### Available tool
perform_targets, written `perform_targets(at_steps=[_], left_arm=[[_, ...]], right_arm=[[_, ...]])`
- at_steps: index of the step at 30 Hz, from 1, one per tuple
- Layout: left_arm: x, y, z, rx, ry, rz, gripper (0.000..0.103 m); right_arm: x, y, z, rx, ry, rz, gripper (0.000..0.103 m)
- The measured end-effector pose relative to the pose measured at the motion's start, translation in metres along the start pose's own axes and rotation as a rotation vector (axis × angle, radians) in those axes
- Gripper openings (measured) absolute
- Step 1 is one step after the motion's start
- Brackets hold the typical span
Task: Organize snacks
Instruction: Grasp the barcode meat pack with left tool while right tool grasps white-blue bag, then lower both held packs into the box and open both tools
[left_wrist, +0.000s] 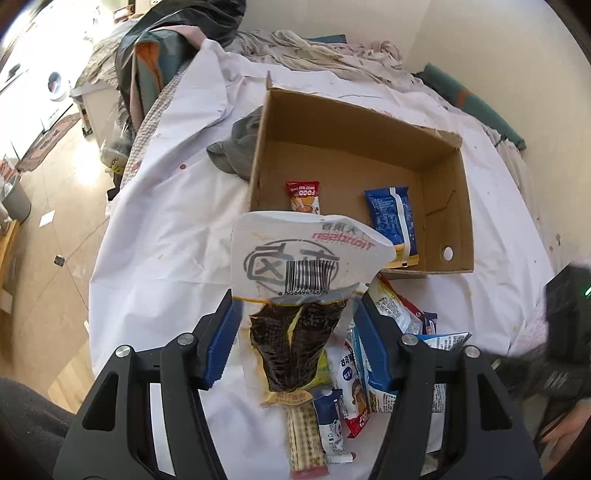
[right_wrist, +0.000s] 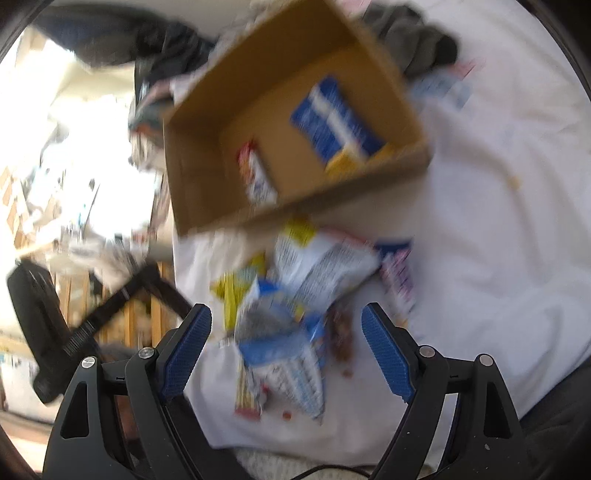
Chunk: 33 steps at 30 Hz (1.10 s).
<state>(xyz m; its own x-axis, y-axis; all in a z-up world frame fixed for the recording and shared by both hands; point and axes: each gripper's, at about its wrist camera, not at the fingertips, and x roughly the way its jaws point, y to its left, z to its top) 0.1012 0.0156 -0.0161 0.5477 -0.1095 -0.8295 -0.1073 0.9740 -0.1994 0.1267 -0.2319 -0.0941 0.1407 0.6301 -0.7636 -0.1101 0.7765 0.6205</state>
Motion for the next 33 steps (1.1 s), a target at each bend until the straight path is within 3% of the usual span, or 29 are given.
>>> perform_targets(at_steps=[7,9,11,17,25,33], left_arm=[[0.002,0.005,-0.003,-0.029,0.001,0.009,0.058],[0.001,0.005,-0.004,-0.024,-0.008,0.014,0.058],[0.001,0.003,-0.006,-0.016,-0.011,0.017,0.058],[0.002,0.001,-0.008,-0.014,-0.006,0.018,0.058],[-0.004,0.0,-0.004,-0.005,-0.027,0.019,0.058],[-0.022,-0.006,0.03,0.011,-0.108,0.017,0.058]], right_arm=[[0.042,0.025,-0.01,-0.134,0.102,-0.112,0.085],[0.047,0.028,-0.012,-0.158,0.112,-0.145,0.064],[0.048,0.028,-0.013,-0.158,0.115,-0.155,0.057],[0.026,0.026,-0.014,-0.165,0.075,-0.108,0.046],[-0.031,0.025,-0.005,-0.122,-0.094,0.082,0.045],[-0.059,0.02,0.029,-0.083,-0.197,0.143,0.045]])
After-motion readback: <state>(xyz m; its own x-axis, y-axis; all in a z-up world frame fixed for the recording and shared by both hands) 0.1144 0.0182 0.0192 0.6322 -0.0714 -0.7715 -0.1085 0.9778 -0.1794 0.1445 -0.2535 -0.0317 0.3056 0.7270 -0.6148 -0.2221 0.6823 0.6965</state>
